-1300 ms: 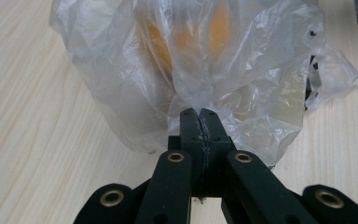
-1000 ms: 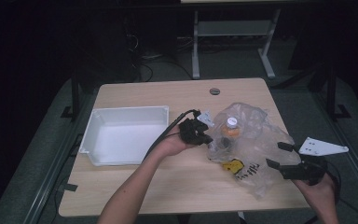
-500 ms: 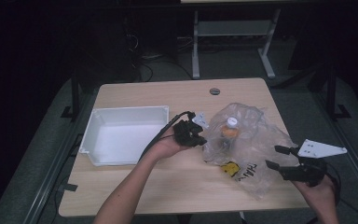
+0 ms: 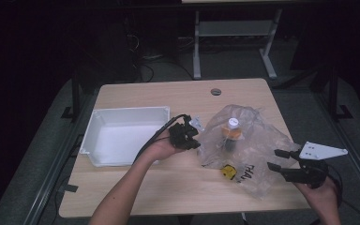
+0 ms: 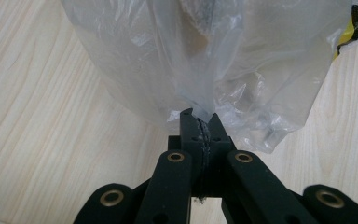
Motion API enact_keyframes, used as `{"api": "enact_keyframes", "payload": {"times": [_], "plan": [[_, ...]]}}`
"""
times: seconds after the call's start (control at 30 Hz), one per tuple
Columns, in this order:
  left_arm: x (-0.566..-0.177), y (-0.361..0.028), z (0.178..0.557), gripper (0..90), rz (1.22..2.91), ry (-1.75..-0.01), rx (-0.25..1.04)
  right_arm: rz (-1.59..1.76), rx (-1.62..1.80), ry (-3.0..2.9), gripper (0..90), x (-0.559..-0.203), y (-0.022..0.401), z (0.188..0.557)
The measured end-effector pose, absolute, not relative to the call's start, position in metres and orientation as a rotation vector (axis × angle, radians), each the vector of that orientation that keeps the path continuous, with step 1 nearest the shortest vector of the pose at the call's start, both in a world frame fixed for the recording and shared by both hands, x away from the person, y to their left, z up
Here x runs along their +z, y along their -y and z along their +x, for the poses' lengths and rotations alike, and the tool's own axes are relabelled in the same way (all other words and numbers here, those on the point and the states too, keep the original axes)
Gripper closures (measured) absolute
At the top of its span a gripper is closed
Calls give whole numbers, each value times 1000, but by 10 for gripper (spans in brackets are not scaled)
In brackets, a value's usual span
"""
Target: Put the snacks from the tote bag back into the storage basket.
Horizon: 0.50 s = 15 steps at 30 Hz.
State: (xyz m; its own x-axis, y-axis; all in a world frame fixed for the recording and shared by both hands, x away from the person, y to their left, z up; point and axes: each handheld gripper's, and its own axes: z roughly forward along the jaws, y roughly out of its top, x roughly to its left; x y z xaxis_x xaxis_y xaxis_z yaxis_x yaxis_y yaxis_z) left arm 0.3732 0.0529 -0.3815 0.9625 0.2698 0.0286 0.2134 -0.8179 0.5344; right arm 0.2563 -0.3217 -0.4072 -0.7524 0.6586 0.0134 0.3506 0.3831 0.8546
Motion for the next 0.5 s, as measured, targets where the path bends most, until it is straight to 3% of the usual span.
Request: {"api": "enact_keyframes", "payload": {"times": [0.07, 0.23, 0.5], "plan": [[-381, -54, 372, 894, 2553, -354, 131, 878, 1309, -2326, 461, -408, 322, 256], [-374, -62, 370, 843, 2545, -373, 106, 853, 1288, -2374, 648, -411, 319, 256], [-351, -78, 366, 665, 2528, -376, 81, 829, 1282, -2399, 700, -411, 315, 258]]}}
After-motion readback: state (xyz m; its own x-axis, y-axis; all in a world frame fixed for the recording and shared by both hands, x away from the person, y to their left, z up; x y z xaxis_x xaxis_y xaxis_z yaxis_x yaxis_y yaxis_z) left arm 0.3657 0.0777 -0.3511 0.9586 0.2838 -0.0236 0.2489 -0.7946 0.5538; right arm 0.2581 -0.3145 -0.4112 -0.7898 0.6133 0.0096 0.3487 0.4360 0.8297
